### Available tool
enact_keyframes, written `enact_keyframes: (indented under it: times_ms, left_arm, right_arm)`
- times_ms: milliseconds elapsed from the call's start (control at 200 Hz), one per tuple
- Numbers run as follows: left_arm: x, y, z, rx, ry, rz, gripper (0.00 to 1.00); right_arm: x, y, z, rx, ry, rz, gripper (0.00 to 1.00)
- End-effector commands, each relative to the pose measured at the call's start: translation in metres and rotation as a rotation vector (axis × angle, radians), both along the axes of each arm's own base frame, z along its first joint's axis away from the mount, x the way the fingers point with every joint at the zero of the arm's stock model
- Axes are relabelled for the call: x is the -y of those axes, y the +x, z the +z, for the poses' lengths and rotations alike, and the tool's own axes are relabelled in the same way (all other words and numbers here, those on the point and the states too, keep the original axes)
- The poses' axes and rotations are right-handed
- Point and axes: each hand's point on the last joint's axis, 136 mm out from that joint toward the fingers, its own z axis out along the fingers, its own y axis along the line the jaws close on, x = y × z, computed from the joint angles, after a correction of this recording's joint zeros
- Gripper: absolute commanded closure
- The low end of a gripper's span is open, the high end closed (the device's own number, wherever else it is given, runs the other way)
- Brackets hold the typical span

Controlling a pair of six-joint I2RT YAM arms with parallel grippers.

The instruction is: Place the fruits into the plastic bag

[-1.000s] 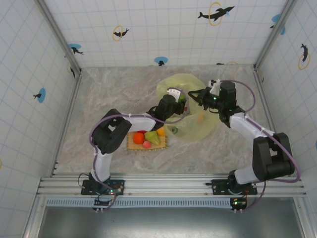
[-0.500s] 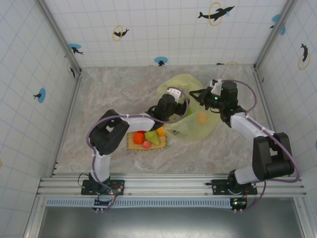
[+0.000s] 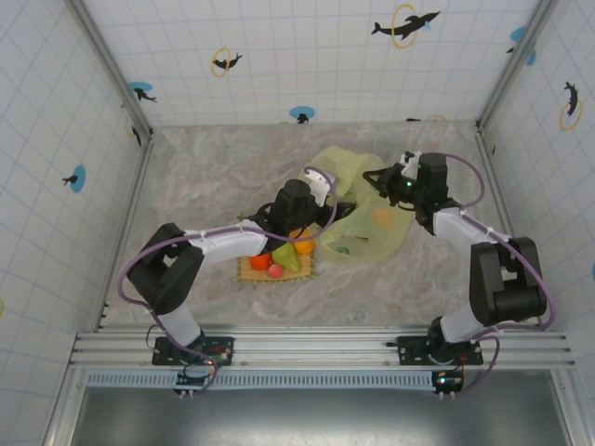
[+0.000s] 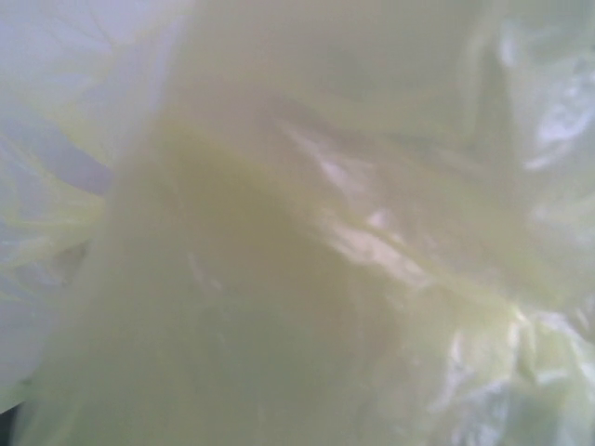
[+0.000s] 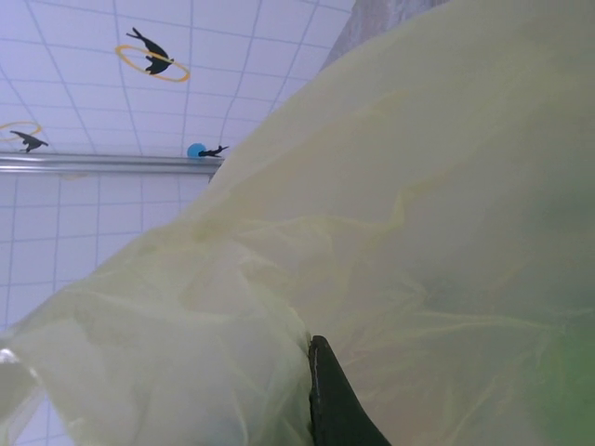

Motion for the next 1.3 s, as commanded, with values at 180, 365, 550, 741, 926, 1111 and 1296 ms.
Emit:
enact_keyframes:
  times_ms: [180, 365, 550, 741, 926, 1111, 1296]
  left_arm:
    - [-0.016, -0.045, 0.0, -0.053, 0.021, -0.125, 0.17]
    - [-0.012, -0.064, 0.023, -0.074, -0.09, -0.207, 0.17]
    - [-0.02, -0.072, 0.021, -0.142, -0.09, -0.186, 0.18]
    - [-0.06, -0.076, -0.007, -0.136, 0.023, -0.097, 0.18]
    - [-0.096, -0.067, -0.009, -0.105, 0.035, 0.037, 0.17]
    - [-0.12, -0.045, -0.013, -0.072, 0.092, 0.217, 0.17]
    - [-0.106, -0.027, -0.026, -0.131, 0.111, 0.247, 0.21]
  right_arm:
    - [0.004, 0.013, 0.005, 0.053, 0.004, -0.051, 1.0]
    - [-0.003, 0.009, 0.003, 0.071, -0.031, -0.036, 1.0]
    - [0.003, 0.009, 0.001, 0.081, -0.069, -0.05, 1.0]
    - [0.003, 0.006, 0.001, 0.099, -0.094, -0.034, 1.0]
    - [0.003, 0.004, 0.001, 0.107, -0.104, -0.022, 1.0]
    - [0.003, 0.003, 0.001, 0.109, -0.106, -0.016, 1.0]
    - [0.004, 0.005, 0.005, 0.119, -0.108, -0.018, 1.0]
